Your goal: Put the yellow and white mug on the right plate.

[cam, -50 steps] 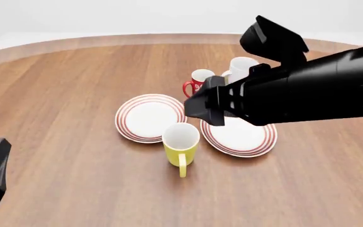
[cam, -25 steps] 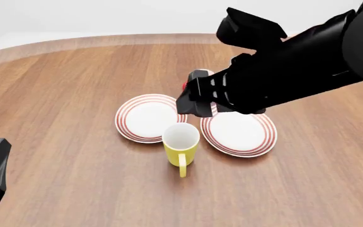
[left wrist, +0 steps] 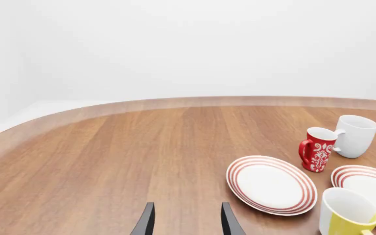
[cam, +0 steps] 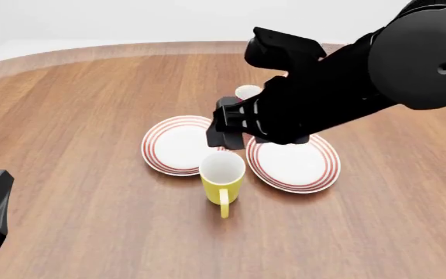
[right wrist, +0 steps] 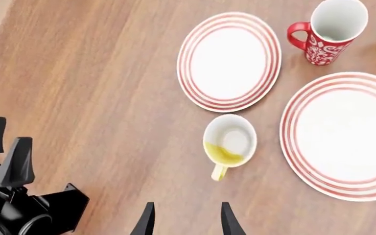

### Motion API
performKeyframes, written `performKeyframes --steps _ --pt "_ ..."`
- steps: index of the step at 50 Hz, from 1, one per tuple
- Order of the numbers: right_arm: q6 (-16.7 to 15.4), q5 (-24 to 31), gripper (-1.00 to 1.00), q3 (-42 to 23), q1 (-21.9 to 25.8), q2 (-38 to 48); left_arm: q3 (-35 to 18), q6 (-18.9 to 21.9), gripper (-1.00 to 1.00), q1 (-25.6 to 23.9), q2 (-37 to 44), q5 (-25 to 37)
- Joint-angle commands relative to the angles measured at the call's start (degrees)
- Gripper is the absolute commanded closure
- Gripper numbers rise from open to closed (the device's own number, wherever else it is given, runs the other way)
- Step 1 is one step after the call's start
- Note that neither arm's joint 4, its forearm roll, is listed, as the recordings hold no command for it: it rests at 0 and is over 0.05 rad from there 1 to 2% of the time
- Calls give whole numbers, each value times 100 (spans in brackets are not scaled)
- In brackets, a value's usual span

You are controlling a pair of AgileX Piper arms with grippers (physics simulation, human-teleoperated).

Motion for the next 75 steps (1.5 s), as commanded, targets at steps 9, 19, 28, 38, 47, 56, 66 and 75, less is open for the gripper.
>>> performKeyframes --steps 9,19,28,38,47,56,66,75 --pt "128 -487 -100 306 2 262 0 0 -100 0 0 0" --pt "116 -636 -100 518 -154 196 0 0 -100 0 0 0" --pt "145 -844 -100 553 -133 346 0 0 -100 0 0 0" --pt "187 -983 -100 646 -138 465 0 0 -100 0 0 0" --pt "193 -1041 -100 684 -158 560 0 0 -100 0 0 0" --pt "288 -1240 -100 853 -103 671 0 0 -100 0 0 0" --pt "372 -1451 -100 907 -17 906 0 0 -100 0 0 0" --pt "380 -1498 -100 910 0 975 0 0 -100 0 0 0"
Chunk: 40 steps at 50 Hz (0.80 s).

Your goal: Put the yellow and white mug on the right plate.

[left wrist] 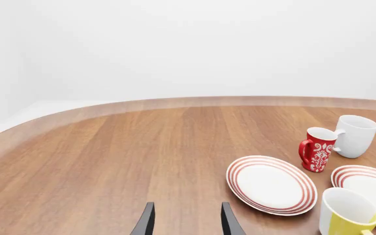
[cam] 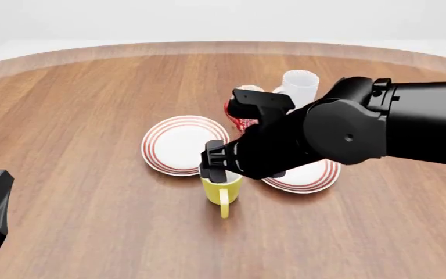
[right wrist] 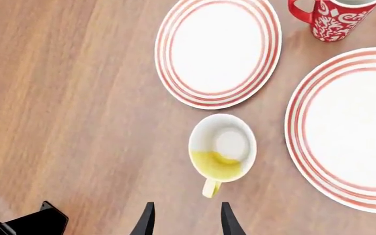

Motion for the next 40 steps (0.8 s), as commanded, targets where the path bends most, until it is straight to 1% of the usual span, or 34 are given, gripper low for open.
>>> performKeyframes --steps 1,23,28,40 --pt "42 -137 -100 51 32 126 0 0 -100 0 0 0" --pt "173 -444 -100 289 35 254 0 0 -100 0 0 0" --pt "147 -409 -100 228 0 292 0 0 -100 0 0 0" --pt "248 -607 -100 373 38 414 0 0 -100 0 0 0"
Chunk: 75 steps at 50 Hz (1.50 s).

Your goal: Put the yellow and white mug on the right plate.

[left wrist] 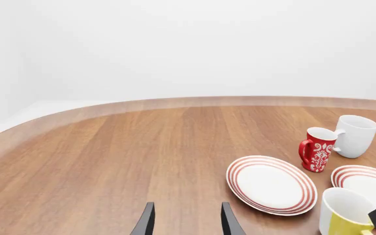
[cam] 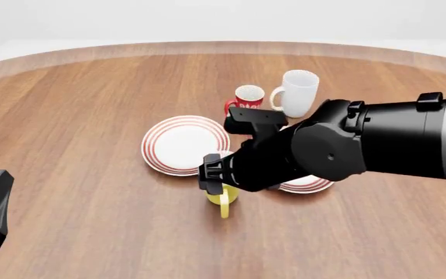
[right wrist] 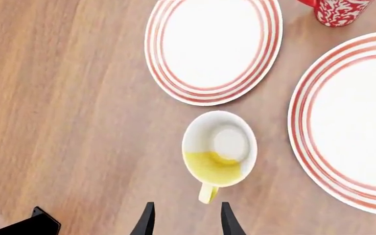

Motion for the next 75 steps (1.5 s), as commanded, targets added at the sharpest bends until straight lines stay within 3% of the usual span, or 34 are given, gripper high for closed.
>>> performKeyframes --steps 1,59,75 --pt "78 -151 -100 103 9 94 0 0 -100 0 0 0" --pt "417 -873 -100 366 142 762 0 0 -100 0 0 0" --pt "609 -1267 -100 717 211 815 0 0 -100 0 0 0"
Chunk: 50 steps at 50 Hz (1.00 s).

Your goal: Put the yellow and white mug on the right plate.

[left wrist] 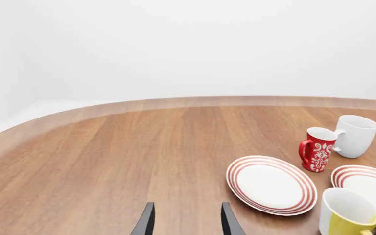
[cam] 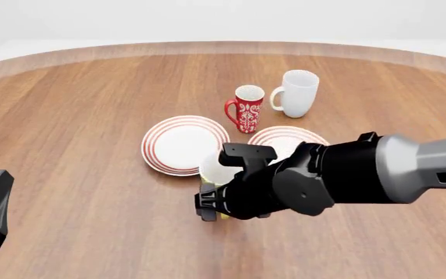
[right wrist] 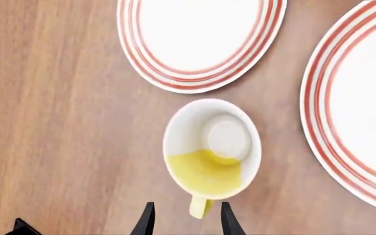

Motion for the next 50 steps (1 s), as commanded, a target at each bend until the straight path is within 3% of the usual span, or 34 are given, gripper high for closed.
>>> performKeyframes --steps 1,16,17,35,50 --pt "106 -213 -100 165 44 56 0 0 -100 0 0 0" --pt "97 -284 -100 127 74 131 0 0 -100 0 0 0" --pt "61 -277 100 109 44 123 0 0 -100 0 0 0" --pt "46 -389 100 131 35 173 0 0 -100 0 0 0" --pt "-150 -122 100 67 -79 -123 0 0 -100 0 0 0"
